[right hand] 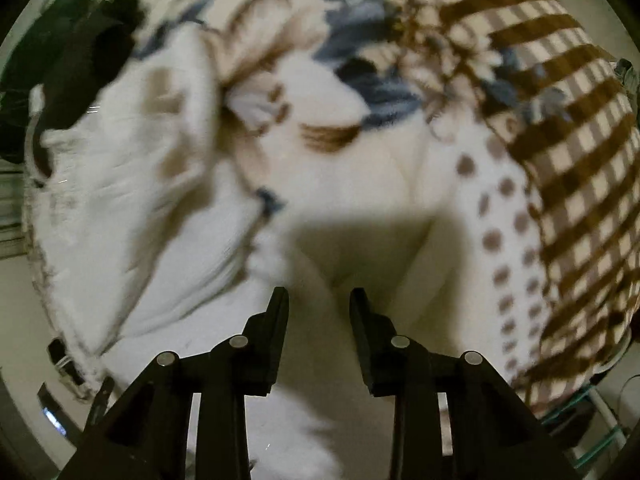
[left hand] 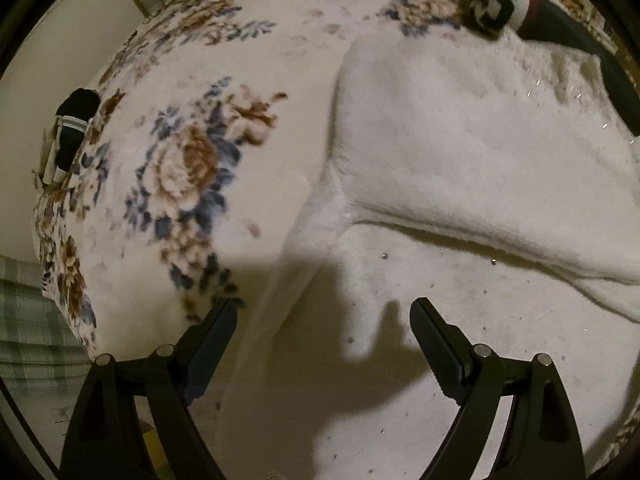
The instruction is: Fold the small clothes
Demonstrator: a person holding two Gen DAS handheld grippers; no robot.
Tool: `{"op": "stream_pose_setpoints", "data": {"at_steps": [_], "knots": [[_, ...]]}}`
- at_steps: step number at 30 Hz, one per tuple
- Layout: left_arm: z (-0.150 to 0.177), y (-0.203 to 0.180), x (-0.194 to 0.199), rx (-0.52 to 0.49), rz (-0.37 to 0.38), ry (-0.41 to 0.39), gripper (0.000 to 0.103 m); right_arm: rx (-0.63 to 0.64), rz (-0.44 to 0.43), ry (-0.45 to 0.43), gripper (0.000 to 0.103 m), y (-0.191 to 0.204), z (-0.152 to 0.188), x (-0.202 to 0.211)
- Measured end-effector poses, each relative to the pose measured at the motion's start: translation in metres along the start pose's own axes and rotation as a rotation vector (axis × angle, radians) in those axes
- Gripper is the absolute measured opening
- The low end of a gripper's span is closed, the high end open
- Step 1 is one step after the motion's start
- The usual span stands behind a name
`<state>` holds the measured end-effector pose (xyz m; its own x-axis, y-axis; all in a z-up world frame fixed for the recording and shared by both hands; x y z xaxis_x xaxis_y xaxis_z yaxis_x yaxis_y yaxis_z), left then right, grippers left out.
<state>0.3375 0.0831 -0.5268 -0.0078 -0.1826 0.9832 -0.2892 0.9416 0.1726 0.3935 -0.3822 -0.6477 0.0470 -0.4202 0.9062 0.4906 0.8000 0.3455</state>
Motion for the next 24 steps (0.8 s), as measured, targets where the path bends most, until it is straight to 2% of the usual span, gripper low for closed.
{"op": "stream_pose_setpoints", "data": {"at_steps": [2, 3, 6, 11, 15, 19, 24], "knots": [[0.009, 0.008, 0.003, 0.009, 0.008, 0.009, 0.088, 0.032, -0.043, 0.001, 0.053, 0.001, 0.016, 0.01], [0.019, 0.015, 0.003, 0.018, 0.023, 0.028, 0.088, 0.036, -0.054, 0.005, 0.055, -0.003, 0.024, 0.014], [0.051, 0.031, -0.005, 0.034, 0.065, 0.084, 0.088, 0.041, -0.052, 0.043, 0.055, -0.021, 0.051, 0.009], [0.111, 0.05, -0.029, 0.027, 0.109, 0.17, 0.088, 0.086, 0.002, 0.119, 0.055, -0.058, 0.1, -0.019], [0.151, 0.059, -0.044, 0.04, 0.168, 0.211, 0.088, 0.103, -0.008, 0.166, 0.055, -0.08, 0.135, -0.041], [0.178, 0.068, -0.054, 0.064, 0.242, 0.224, 0.088, 0.121, -0.044, 0.192, 0.055, -0.091, 0.163, -0.071], [0.195, 0.092, -0.058, 0.113, 0.315, 0.191, 0.088, 0.135, -0.097, 0.197, 0.055, -0.104, 0.187, -0.1]]}}
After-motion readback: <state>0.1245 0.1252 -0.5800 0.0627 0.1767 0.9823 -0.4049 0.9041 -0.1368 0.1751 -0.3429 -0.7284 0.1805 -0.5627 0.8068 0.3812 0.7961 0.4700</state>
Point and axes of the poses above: each gripper's, at about its wrist camera, not at the fingertips, and x roughly against the way its jaws point, y to its left, z to its underside, the point moved 5 cm from there along -x, roughly the way its jaws point, and after that the axes turned 10 degrees about y, right-handed, at the moved point
